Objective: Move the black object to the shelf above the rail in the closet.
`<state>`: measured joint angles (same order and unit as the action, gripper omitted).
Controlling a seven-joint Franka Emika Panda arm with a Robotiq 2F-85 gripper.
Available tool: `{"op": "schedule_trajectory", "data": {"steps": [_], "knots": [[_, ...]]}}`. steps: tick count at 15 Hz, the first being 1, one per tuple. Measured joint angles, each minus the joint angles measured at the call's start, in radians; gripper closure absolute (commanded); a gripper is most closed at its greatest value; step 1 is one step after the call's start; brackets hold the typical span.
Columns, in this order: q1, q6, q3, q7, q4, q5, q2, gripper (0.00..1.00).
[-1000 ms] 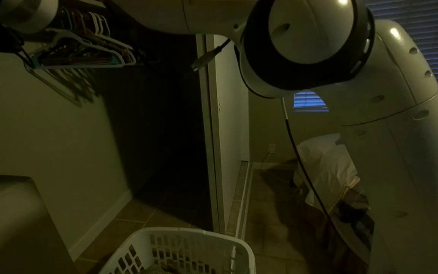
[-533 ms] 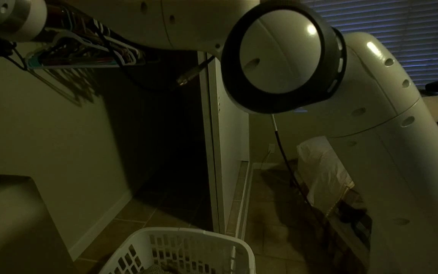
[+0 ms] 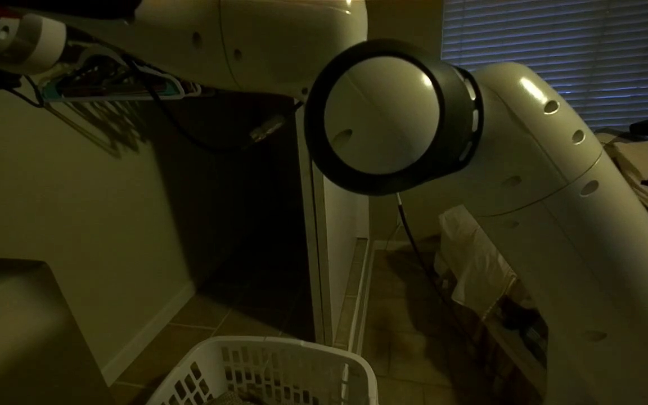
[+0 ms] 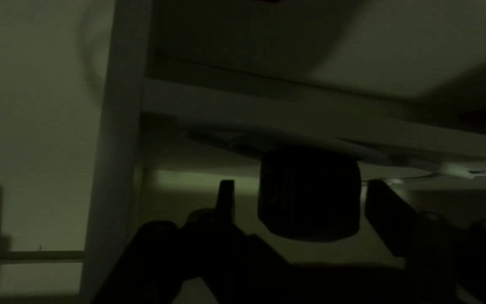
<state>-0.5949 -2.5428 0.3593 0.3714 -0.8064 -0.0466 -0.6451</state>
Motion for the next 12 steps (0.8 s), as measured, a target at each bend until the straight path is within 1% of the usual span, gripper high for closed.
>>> {"op": "schedule_trajectory", "data": {"steps": [2,5,6,7,12], "knots": [[-0.010,0.000,-0.017,-0.004,0.014,0.000,-0.008,0.63],[-0.021,0.000,-0.036,-0.009,0.031,0.000,-0.015,0.81],[-0.024,0.000,-0.041,-0.011,0.037,0.000,-0.017,0.82],[-0.026,0.000,-0.045,-0.012,0.042,0.000,-0.019,0.85],[-0.030,0.000,-0.056,-0.021,0.065,0.000,-0.024,0.85]]}}
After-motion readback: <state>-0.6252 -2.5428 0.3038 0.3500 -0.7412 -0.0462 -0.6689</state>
